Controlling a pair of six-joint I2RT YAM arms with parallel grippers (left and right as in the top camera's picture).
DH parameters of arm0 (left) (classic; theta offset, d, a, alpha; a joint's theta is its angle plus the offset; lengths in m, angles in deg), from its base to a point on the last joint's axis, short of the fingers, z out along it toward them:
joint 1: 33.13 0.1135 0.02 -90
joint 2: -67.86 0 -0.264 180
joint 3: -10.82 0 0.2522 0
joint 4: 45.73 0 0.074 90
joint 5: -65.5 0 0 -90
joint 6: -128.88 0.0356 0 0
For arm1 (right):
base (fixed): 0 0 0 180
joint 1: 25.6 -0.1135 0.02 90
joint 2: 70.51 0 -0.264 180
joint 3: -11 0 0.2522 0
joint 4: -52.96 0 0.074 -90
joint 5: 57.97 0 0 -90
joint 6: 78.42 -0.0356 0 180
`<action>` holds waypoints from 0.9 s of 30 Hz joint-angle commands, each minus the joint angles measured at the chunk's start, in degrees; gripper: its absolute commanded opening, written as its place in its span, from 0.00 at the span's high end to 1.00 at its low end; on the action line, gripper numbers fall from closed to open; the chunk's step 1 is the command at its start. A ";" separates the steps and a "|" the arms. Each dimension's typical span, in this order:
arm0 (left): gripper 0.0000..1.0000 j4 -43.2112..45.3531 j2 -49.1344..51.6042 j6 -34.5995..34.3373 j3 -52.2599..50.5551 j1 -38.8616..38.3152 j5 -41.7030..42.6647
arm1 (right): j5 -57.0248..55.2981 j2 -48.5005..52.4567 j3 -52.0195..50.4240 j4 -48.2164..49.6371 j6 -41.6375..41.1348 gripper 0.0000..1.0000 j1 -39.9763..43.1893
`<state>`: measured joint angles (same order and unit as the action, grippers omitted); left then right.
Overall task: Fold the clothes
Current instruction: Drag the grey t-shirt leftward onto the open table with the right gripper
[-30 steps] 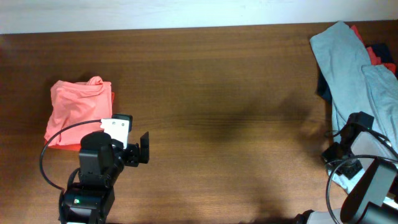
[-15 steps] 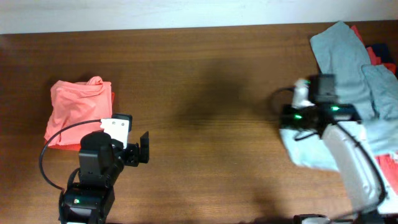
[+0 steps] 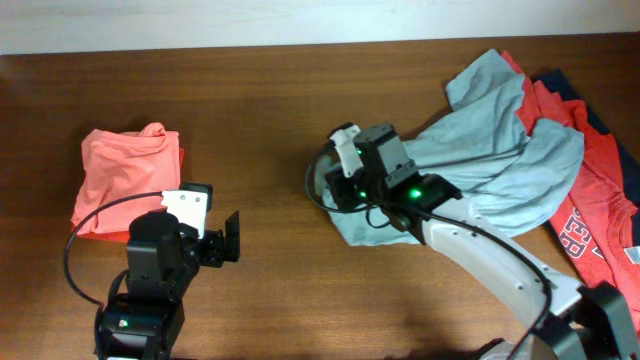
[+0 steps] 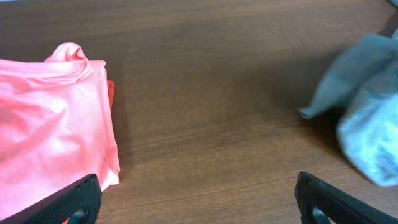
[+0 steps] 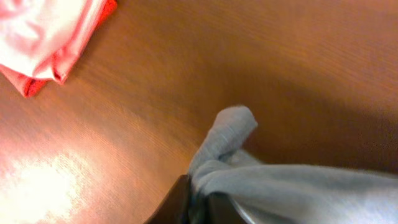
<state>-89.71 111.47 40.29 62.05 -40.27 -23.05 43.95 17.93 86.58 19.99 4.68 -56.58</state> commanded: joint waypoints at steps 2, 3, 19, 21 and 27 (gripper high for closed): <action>0.01 0.17 -0.22 -0.57 1.38 -0.22 -0.37 | 0.44 0.61 0.81 7.78 0.07 0.58 0.22; 0.01 0.17 -0.22 -0.57 1.38 -0.22 -0.37 | -0.46 0.37 1.42 8.13 -0.98 0.42 0.81; 0.01 12.33 11.89 -0.61 1.38 -0.72 5.92 | -6.19 -13.70 10.88 -28.61 -1.27 0.01 26.05; 0.01 15.52 18.40 -0.61 1.38 -1.99 7.80 | -6.19 -15.39 10.88 -33.22 -1.27 0.01 30.03; 0.01 29.40 35.01 -4.11 1.97 -7.21 12.66 | -6.19 -15.98 10.84 -41.03 -1.27 0.01 36.28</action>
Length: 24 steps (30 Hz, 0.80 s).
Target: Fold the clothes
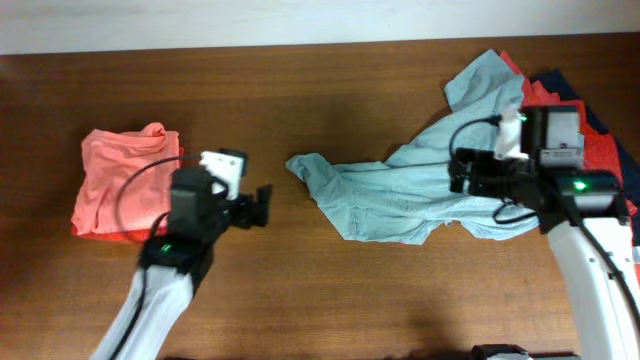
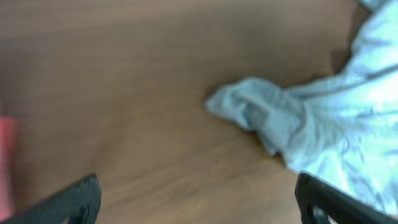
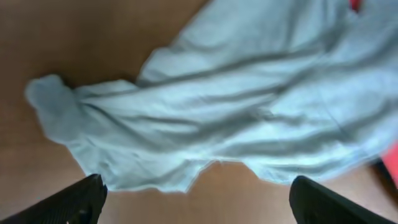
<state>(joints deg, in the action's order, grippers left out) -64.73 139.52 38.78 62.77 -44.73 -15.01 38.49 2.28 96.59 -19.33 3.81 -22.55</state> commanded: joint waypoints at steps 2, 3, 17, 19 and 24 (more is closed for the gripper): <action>0.01 8.55 11.65 -3.67 1.64 -4.63 4.81 | -0.72 -0.33 0.81 -2.99 -0.37 0.01 3.21; 0.01 10.43 13.92 -3.82 1.84 -5.55 4.83 | -0.72 -0.33 0.81 -3.39 -0.37 0.01 3.48; 0.02 27.98 32.61 -15.74 2.60 -12.81 4.94 | -0.74 -0.33 0.81 -5.20 0.04 0.01 3.45; 0.09 28.28 32.61 -15.74 2.62 -13.03 4.94 | -0.74 -0.33 0.81 -5.16 0.04 0.01 3.45; 0.59 30.36 32.61 -15.74 2.64 -13.40 4.94 | -0.74 -0.33 0.81 -5.20 0.02 0.01 3.45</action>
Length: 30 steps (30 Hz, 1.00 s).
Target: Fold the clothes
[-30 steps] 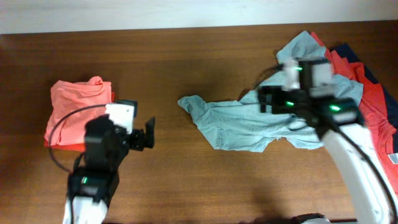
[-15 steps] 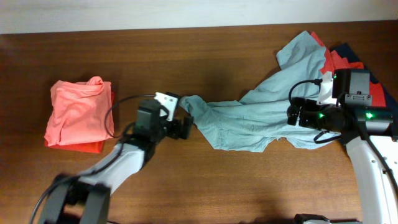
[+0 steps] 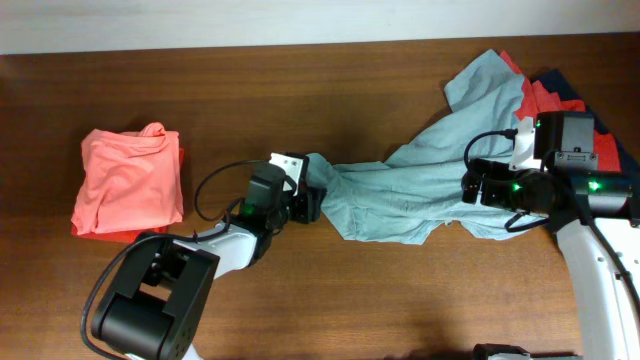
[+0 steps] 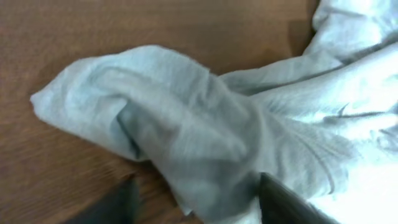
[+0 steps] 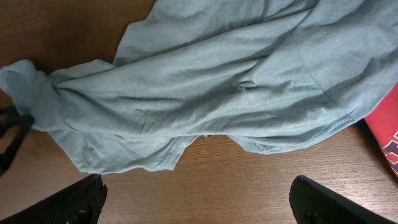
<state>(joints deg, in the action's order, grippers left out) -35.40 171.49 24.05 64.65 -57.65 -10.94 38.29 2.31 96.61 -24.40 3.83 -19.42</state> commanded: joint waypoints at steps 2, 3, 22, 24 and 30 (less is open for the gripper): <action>0.85 1.40 0.63 -1.01 0.76 -0.48 0.85 | -0.55 -0.35 0.79 -0.20 0.00 0.01 0.33; 0.95 1.49 0.63 -1.01 0.76 -0.48 0.85 | -0.55 -0.35 0.79 -0.31 0.00 0.01 0.33; 1.00 3.72 -3.63 -1.01 5.38 3.96 0.07 | -0.98 -0.35 0.79 -0.57 0.02 0.01 0.33; 1.00 0.83 -5.62 -0.98 9.40 7.85 -4.04 | -0.96 -0.35 0.79 -0.57 0.02 0.01 0.33; 1.00 -6.86 -6.58 -0.98 19.06 19.28 -7.43 | -0.96 -0.35 0.79 -0.59 0.02 0.01 0.33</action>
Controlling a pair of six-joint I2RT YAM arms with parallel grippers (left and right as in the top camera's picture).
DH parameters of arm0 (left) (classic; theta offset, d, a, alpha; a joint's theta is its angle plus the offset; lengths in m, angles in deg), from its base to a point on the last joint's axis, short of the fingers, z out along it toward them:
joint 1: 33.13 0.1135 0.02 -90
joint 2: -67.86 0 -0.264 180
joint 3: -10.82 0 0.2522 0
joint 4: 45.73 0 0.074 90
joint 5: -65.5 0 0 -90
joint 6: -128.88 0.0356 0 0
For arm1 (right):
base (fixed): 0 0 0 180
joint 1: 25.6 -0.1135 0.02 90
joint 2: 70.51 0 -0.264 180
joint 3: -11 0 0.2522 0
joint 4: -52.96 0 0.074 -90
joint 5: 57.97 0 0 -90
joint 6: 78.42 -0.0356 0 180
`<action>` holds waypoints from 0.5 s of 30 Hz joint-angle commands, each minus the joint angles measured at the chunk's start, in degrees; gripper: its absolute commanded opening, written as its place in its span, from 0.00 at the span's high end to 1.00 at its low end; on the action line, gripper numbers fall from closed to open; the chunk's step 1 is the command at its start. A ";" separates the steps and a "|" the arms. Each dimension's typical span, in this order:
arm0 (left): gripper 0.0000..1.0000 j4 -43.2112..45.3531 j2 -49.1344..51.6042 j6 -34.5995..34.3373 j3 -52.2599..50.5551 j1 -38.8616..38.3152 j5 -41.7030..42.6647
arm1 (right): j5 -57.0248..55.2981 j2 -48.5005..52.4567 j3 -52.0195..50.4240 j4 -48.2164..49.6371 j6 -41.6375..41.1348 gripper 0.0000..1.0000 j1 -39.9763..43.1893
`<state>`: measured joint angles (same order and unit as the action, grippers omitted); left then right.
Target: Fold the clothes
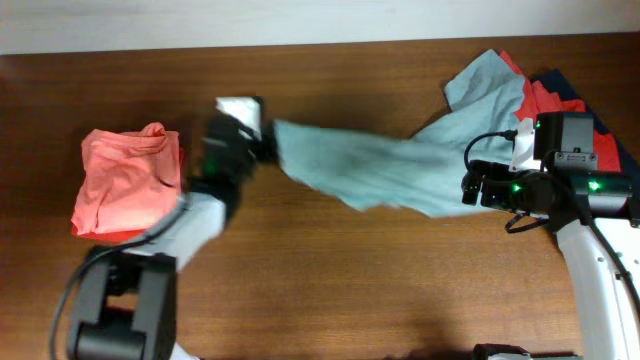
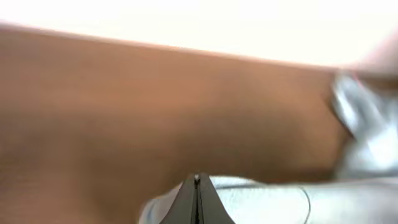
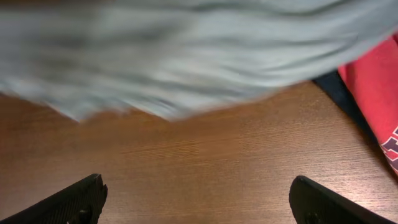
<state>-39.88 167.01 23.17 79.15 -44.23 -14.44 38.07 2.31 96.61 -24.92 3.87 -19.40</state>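
Note:
A light grey-blue shirt (image 1: 380,170) hangs stretched across the table from the pile at the right toward the back left. My left gripper (image 1: 262,140) is shut on its left end; the left wrist view shows the closed fingertips (image 2: 197,186) pinching the cloth (image 2: 267,202). My right gripper (image 1: 470,187) stands open beside the shirt's right part. In the right wrist view the shirt (image 3: 186,56) is a blur above the wide-apart fingers (image 3: 87,198), which have only bare wood between them.
A folded coral shirt (image 1: 125,180) lies at the left. At the right edge lie a red shirt (image 1: 595,190) and a navy one (image 1: 575,95), partly under the grey-blue shirt. The red shirt (image 3: 373,74) also shows in the right wrist view.
My left gripper has shut on the shirt's left end and moved from the table's middle to the back left. The shirt is now drawn out and lifted. The right arm has not moved.
My right gripper first held the shirt's end at the table's middle, with the left open by the coral stack. Then the right stood open at the right and the shirt lay spread. The left reached the shirt's end, and now holds it farther left.

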 commanded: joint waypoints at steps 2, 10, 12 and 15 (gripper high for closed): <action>0.97 -4.83 -2.10 -0.11 6.19 8.41 -3.91 | -0.74 -0.35 0.79 -0.04 -0.02 0.01 0.31; 0.01 -19.19 -2.10 -0.11 6.67 9.77 1.86 | -0.74 -0.35 0.79 -0.07 -0.02 0.01 0.31; 0.01 -23.56 -2.10 -0.11 6.67 7.89 4.09 | -0.74 -0.35 0.79 -0.07 -0.02 0.01 0.31; 0.01 -29.05 -2.10 -0.11 6.67 3.32 5.42 | -0.74 -0.35 0.79 -0.07 -0.02 0.01 0.31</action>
<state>-66.13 165.61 23.00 85.59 -36.56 -12.99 38.07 2.31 96.61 -24.97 3.85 -19.40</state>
